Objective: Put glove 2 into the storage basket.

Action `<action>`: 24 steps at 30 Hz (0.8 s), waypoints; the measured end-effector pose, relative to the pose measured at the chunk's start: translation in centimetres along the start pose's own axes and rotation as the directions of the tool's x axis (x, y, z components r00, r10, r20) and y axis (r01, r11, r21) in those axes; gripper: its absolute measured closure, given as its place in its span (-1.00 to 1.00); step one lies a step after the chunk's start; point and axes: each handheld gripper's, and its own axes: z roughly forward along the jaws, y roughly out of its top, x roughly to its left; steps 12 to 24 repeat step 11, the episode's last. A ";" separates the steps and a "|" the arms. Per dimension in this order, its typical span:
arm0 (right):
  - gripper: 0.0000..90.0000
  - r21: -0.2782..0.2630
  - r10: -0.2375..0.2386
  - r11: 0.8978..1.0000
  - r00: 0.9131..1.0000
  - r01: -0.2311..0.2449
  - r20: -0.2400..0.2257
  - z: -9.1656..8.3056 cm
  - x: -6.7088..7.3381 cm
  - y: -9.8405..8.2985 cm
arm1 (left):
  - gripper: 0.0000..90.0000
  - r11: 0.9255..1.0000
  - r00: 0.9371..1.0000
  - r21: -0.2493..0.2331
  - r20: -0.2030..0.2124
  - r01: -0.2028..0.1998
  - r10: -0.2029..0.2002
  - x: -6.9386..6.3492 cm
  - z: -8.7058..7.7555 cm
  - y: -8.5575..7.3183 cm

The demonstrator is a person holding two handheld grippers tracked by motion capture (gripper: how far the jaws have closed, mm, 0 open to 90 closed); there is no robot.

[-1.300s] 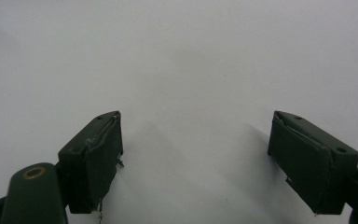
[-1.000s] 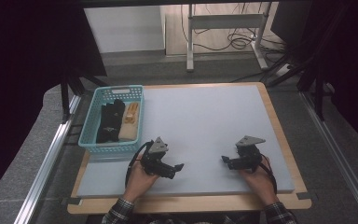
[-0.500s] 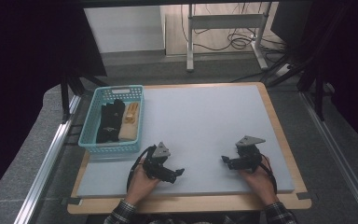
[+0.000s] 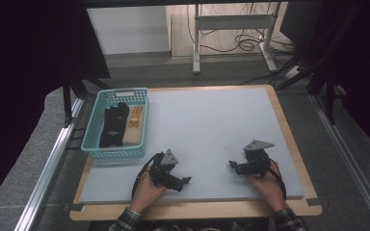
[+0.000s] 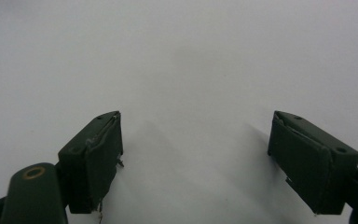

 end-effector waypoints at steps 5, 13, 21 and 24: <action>-0.61 0.000 0.000 1.000 1.000 0.000 0.000 0.0 0.0 0.0 | -1.00 0.998 1.000 0.067 -0.018 -0.005 0.006 -0.2 0.6 0.2; -0.61 0.001 0.000 1.000 1.000 0.000 -0.001 0.0 0.0 0.0 | -1.00 0.998 1.000 0.060 -0.014 0.003 -0.002 -0.2 0.6 0.1; -0.61 0.001 0.000 1.000 1.000 0.000 -0.001 0.0 0.0 0.0 | -1.00 0.998 1.000 0.060 -0.014 0.003 -0.002 -0.2 0.6 0.1; -0.61 0.001 0.000 1.000 1.000 0.000 -0.001 0.0 0.0 0.0 | -1.00 0.998 1.000 0.060 -0.014 0.003 -0.002 -0.2 0.6 0.1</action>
